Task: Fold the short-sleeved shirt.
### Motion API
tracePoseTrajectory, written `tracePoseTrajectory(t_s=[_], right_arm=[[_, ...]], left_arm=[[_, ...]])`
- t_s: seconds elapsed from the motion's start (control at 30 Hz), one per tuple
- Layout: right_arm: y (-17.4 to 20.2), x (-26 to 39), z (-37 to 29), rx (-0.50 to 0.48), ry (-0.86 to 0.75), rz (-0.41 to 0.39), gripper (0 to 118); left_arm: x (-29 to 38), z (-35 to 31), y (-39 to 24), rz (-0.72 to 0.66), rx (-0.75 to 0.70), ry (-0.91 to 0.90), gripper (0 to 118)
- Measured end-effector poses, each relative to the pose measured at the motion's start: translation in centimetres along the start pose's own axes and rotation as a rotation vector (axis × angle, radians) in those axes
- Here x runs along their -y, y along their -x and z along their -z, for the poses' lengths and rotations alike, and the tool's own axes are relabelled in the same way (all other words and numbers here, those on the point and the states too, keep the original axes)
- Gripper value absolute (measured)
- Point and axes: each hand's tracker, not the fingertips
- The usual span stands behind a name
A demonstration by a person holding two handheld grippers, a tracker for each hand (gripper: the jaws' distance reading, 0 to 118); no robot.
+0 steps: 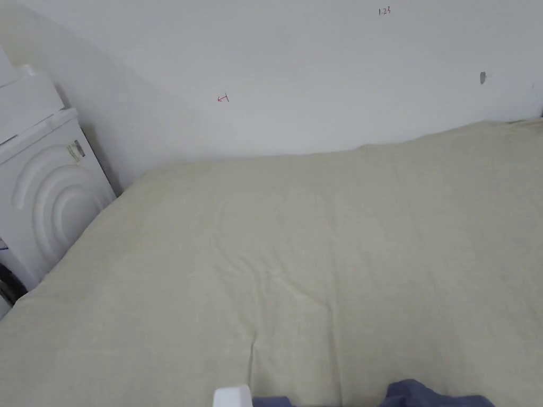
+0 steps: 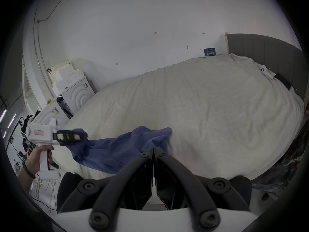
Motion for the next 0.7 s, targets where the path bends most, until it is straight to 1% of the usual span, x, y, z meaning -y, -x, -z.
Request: tracePoseTrajectory(t_s=[0.03, 0.1, 0.17, 0.2, 0.23, 0.27, 0.33, 0.4, 0.43, 0.47, 0.5, 0.53, 0.57, 0.6, 0.7], right_arm=[[-0.4, 0.1, -0.2, 0.005, 0.001, 0.002, 1], [-1.1, 0.2, -0.5, 0.021, 0.005, 0.007, 1], [-1.5, 0.3, -1.0, 0.047, 0.001, 0.014, 1], [-1.7, 0.4, -1.1, 0.050, -0.001, 0.021, 1], [-1.9, 0.4, -1.1, 0.051, 0.000, 0.032, 1], [-2.1, 0.5, -1.0, 0.048, 0.000, 0.047, 1], [-2.3, 0.6, -0.8, 0.037, 0.003, 0.071, 1], [-2.1, 0.7, -0.6, 0.032, 0.004, 0.071, 1], [-2.0, 0.8, -0.5, 0.032, 0.003, 0.067, 1], [-1.8, 0.7, -0.3, 0.029, 0.009, 0.064, 1], [-1.7, 0.8, -0.2, 0.027, 0.011, 0.062, 1], [-1.6, 0.9, -0.1, 0.024, 0.011, 0.060, 1], [-1.5, 0.9, -0.1, 0.023, 0.013, 0.058, 1], [-1.4, 0.9, -0.1, 0.018, 0.017, 0.056, 1], [-1.1, 0.9, -0.4, 0.019, 0.018, 0.043, 1]], left_arm=[[0.5, 1.2, -0.2, -0.013, 0.011, 0.018, 19], [0.9, 2.6, -0.4, -0.013, -0.022, 0.034, 21], [1.0, 2.6, -0.2, -0.029, -0.016, 0.007, 38], [0.6, 1.8, 0.0, -0.059, 0.031, -0.013, 51], [-0.1, 0.5, 0.1, -0.081, 0.067, -0.020, 69], [-0.6, -1.0, 0.1, -0.080, 0.084, -0.068, 75], [-1.5, -4.5, 0.5, -0.063, 0.108, -0.186, 76], [-2.4, -7.7, 1.5, -0.099, 0.130, -0.263, 76], [-2.3, -8.6, 2.3, -0.133, 0.132, -0.295, 75], [-2.0, -9.2, 3.1, -0.175, 0.127, -0.318, 70], [-1.7, -9.3, 3.7, -0.203, 0.127, -0.327, 56], [-1.0, -8.8, 4.5, -0.234, 0.132, -0.326, 26], [-0.3, -8.0, 4.9, -0.268, 0.147, -0.295, 17], [0.2, -6.9, 4.9, -0.286, 0.144, -0.249, 17], [2.2, -2.8, 3.8, -0.293, 0.214, -0.126, 17]])
